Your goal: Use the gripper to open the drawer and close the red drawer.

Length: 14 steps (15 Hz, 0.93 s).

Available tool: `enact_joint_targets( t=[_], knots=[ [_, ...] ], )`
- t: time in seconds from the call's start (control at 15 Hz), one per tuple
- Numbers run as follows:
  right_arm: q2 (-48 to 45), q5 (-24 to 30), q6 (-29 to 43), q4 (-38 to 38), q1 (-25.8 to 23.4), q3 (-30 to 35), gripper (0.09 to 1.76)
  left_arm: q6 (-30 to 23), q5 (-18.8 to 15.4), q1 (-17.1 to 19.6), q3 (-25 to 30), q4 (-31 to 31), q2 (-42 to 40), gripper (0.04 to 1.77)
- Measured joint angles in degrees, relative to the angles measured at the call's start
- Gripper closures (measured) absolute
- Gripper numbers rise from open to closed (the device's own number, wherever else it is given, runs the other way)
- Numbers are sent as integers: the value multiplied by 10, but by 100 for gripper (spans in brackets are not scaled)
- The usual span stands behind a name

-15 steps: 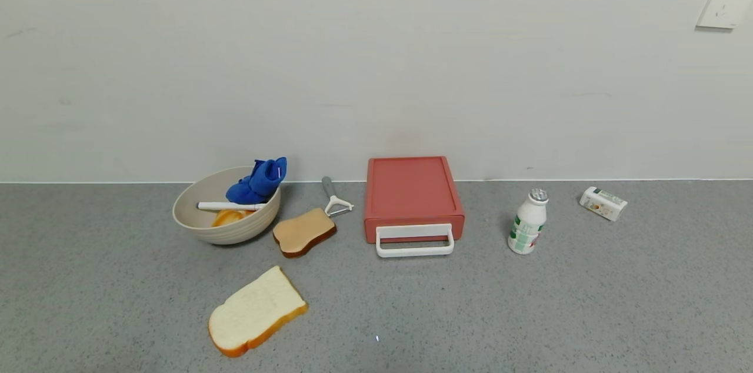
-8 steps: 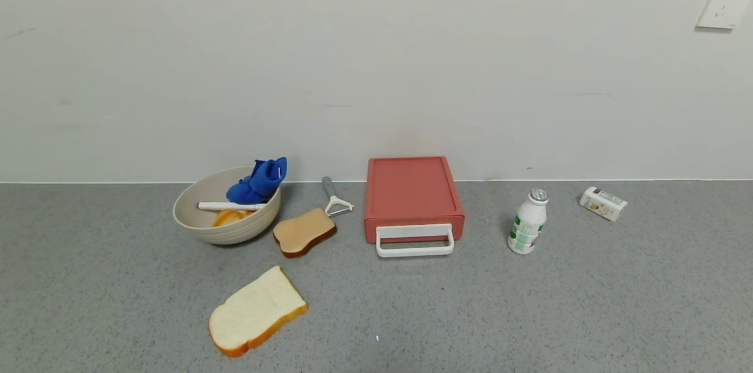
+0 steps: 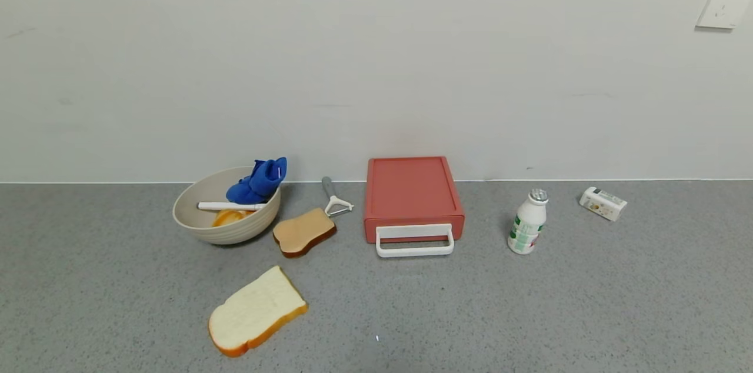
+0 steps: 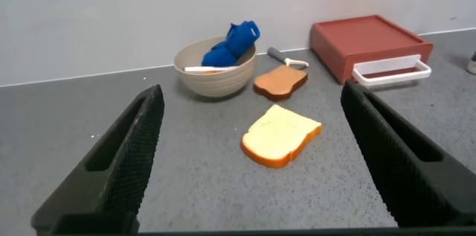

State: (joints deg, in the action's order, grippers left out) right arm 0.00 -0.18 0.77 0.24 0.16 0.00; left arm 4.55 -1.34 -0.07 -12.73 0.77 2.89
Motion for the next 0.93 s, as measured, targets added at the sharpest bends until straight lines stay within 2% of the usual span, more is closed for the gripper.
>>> enact_joint_targets(
  t=[0.13,0.4,0.67,0.93],
  knots=[
    [0,0,0,0,0,0,14,12,-7,0,52,-27,-16,9],
    [0,0,0,0,0,0,14,55,-7,0,117,-30,-28,9],
    [0,0,0,0,0,0,14,19,-7,0,127,-13,-29,9],
    [0,0,0,0,0,0,14,5,-3,1,127,-8,-29,9]
  ],
)
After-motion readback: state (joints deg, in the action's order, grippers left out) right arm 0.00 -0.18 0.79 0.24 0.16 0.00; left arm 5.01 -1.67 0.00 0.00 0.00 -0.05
